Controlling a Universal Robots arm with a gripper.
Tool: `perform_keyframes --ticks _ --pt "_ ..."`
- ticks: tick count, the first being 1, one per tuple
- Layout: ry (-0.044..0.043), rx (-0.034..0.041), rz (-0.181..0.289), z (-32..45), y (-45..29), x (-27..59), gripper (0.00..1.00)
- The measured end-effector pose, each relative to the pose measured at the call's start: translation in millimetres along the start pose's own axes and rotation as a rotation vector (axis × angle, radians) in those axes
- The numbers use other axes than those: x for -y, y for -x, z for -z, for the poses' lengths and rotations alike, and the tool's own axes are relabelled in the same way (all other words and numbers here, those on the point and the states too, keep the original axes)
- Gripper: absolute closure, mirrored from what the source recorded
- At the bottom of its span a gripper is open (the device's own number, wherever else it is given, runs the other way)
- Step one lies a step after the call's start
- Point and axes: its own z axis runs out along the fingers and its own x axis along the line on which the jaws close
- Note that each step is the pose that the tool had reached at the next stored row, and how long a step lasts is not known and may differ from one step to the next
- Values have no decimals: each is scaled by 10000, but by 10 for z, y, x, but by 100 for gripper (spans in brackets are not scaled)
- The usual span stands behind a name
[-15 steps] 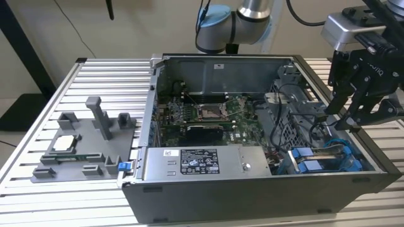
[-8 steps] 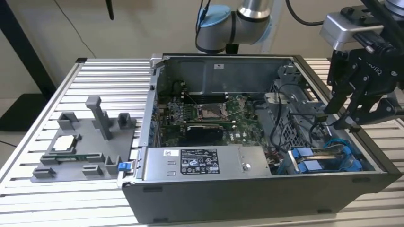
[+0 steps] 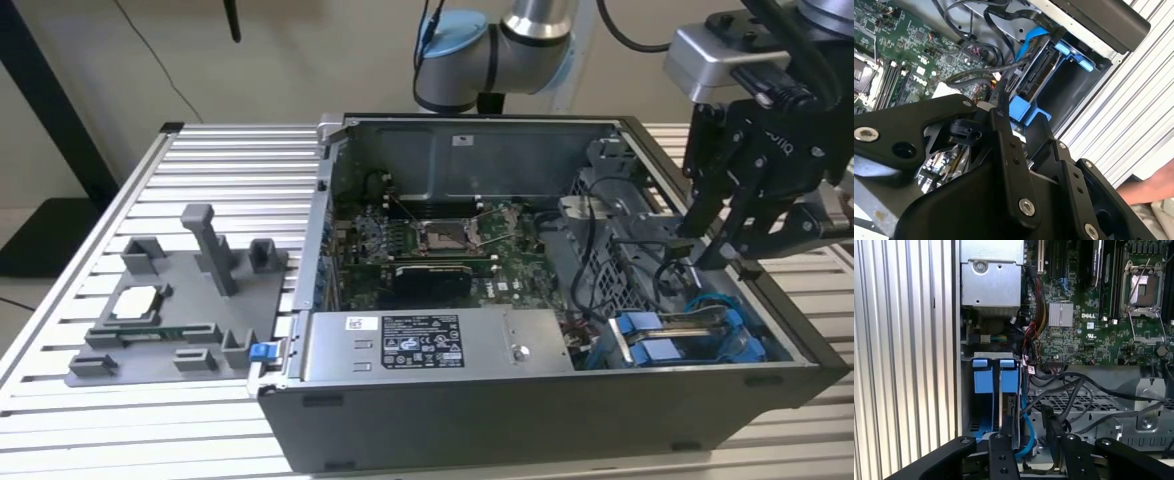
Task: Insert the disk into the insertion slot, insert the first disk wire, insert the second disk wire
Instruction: 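Insert the first disk wire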
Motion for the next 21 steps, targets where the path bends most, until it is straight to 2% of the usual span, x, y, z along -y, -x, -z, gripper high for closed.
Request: perform_keyframes --ticks 11,18,21 --pt "-1 -1 1 -21 29 -45 0" --pt "-30 0 2 -89 88 -51 0" --pt "-78 3 9 -126 98 -54 0"
